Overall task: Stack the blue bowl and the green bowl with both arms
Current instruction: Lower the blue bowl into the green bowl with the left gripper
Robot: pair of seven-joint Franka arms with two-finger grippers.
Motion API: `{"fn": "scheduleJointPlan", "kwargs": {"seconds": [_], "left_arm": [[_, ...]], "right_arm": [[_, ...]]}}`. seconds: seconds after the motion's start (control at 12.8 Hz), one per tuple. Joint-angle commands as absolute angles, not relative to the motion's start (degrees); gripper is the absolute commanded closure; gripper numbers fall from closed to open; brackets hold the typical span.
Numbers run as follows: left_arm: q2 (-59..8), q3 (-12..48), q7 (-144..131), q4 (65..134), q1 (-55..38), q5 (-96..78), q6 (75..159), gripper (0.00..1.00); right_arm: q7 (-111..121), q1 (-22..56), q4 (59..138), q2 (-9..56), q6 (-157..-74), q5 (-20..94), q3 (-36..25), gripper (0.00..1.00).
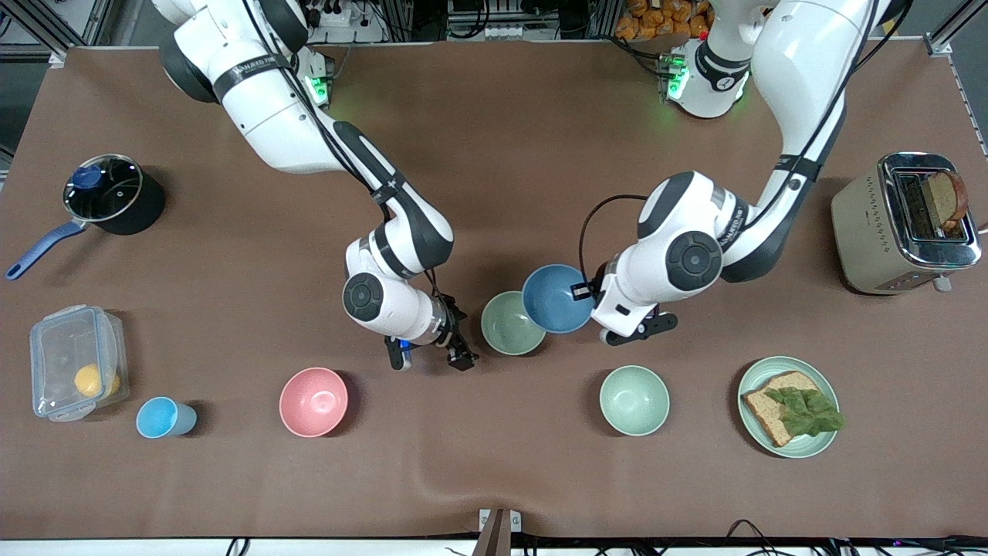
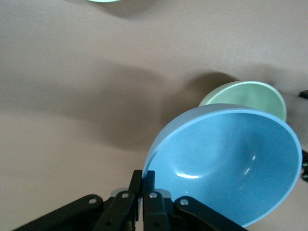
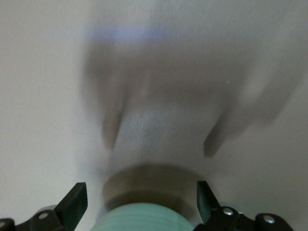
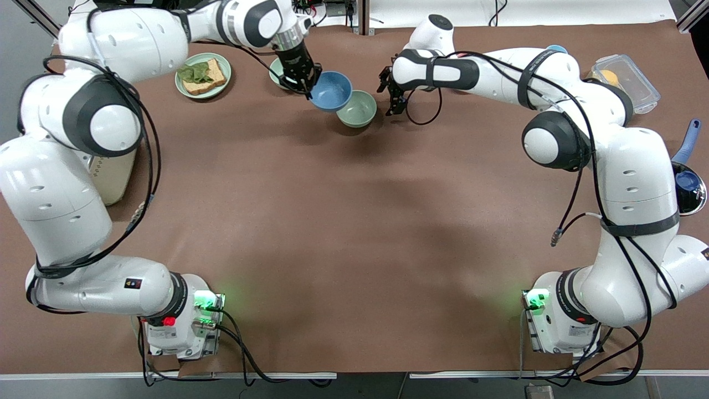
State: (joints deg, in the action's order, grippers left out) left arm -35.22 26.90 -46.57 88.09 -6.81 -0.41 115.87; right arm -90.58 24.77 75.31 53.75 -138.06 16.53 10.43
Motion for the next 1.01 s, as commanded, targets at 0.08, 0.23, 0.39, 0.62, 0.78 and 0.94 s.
{"fn": "scheduleJointPlan", "kwargs": {"seconds": [0.08,0.23,0.39,0.62,0.78,0.94], "left_arm": [[-38.76,26.46,-50.71,86.04,-9.84,-1.41,120.4,1.0],[-39.37,26.28,-51.41,86.04,-10.72,-1.41,121.64,1.0],[-39.99,26.28,-51.68,86.04,-10.81,-1.32,122.6,1.0],[-40.78,26.19,-51.59,86.04,-11.16,-0.97,123.05,1.0],[-41.22,26.1,-51.5,86.04,-11.34,-0.97,124.36,1.0],[-41.75,26.1,-51.42,86.04,-11.86,-0.97,125.5,1.0]], "right_arm": [[-91.32,25.84,73.48,55.11,-139.04,16.44,10.2,0.0],[-91.41,25.67,73.48,55.11,-139.04,16.35,9.67,0.0],[-91.32,25.66,73.48,55.11,-139.04,16.26,9.58,0.0],[-91.32,25.75,73.48,55.11,-139.04,15.65,9.58,0.0],[-91.41,25.84,73.48,55.11,-139.04,15.64,9.58,0.0],[-91.41,25.84,73.48,55.11,-139.04,15.64,9.58,0.0]]}}
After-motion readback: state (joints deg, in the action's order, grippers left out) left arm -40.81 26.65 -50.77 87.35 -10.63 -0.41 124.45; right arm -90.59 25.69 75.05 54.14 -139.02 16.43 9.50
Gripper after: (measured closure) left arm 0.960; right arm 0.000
